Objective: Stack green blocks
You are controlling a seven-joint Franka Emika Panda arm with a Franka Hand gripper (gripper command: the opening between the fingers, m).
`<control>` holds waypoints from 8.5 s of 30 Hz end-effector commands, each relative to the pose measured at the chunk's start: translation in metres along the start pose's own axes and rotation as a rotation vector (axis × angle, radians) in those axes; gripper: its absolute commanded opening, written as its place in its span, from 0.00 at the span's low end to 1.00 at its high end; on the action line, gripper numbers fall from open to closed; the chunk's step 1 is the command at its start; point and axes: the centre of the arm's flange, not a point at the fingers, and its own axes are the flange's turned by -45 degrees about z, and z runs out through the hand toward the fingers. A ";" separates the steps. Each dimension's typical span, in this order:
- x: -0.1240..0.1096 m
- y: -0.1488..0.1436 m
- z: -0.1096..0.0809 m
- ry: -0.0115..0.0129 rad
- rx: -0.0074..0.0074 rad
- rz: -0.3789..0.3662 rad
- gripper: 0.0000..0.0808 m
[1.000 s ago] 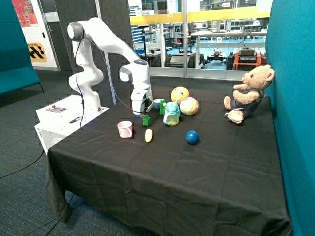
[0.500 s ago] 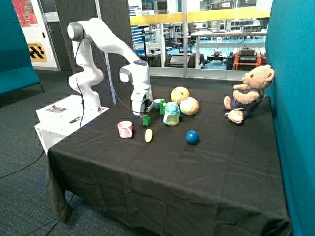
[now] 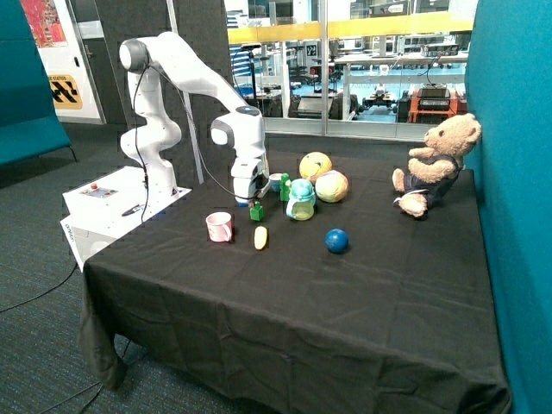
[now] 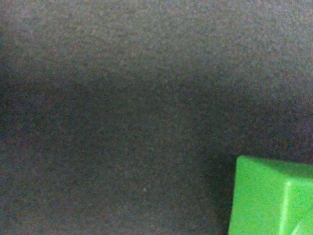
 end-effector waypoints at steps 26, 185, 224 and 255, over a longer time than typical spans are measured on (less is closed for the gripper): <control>-0.004 0.005 0.004 -0.0078 0.0033 0.002 0.00; 0.050 -0.130 -0.095 -0.0074 0.0042 -0.242 0.00; 0.057 -0.133 -0.083 -0.0074 0.0043 -0.249 0.00; 0.059 -0.151 -0.070 -0.0074 0.0043 -0.246 0.05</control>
